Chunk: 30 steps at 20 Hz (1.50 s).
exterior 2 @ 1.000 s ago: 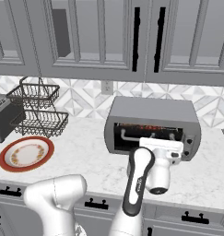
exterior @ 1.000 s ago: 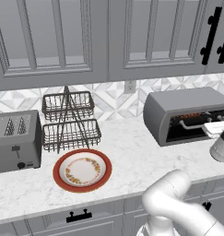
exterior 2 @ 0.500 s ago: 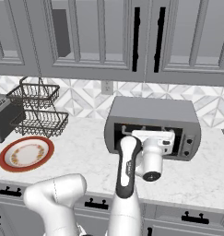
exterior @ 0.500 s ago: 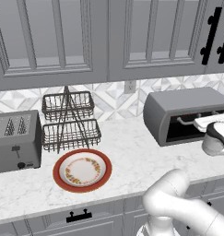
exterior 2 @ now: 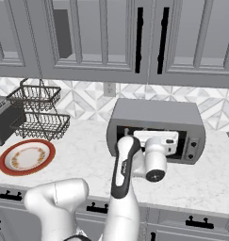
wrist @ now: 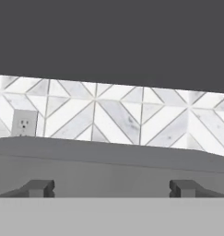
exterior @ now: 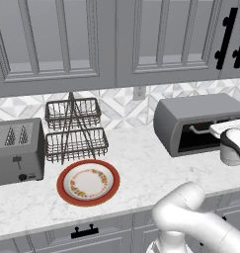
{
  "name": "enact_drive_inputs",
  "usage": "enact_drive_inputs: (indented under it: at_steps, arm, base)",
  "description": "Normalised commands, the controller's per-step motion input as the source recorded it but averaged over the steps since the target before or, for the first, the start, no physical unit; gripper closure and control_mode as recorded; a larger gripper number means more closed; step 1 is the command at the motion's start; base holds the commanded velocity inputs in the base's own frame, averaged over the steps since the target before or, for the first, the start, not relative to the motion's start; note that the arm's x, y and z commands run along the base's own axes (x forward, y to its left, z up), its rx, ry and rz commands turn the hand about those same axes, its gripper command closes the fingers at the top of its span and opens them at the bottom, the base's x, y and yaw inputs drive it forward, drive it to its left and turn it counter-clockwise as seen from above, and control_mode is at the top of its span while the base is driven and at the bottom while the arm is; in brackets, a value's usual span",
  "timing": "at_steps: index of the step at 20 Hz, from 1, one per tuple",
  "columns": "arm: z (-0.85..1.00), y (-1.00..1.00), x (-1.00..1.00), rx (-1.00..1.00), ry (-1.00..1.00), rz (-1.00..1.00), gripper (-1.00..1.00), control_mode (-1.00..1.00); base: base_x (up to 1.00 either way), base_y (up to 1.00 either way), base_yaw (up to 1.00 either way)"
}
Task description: Pick up the kebab skewer and baguette bread, and place them inside the toaster oven. Close the toaster oven door and start by setting the timer.
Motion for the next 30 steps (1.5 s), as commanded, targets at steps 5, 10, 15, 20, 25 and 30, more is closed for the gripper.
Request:
enact_drive_inputs:
  at_steps: [5,10,15,20,25,30]
  arm:
    - [0.23,-0.33,-0.44,0.0,0.0,0.0,-1.0,-1.0]
    - [0.01,-0.47,-0.33,0.0,0.05,-0.01,-1.0,-1.0]
    - [0.0,-0.62,-0.19,0.0,0.06,0.0,-1.0,-1.0]
    - [-0.03,-0.64,0.0,0.0,0.0,0.0,-1.0,-1.0]
    - [-0.28,-0.39,-0.1,-0.03,0.02,0.0,-1.0,-1.0]
    - [-0.33,-0.28,-0.08,-0.05,0.04,0.0,-1.0,-1.0]
  base:
    - [0.0,0.0,0.0]
    - [0.0,0.0,0.0]
    - [0.0,0.0,0.0]
    - [0.0,0.0,0.0]
    - [0.0,0.0,0.0]
    - [0.0,0.0,0.0]
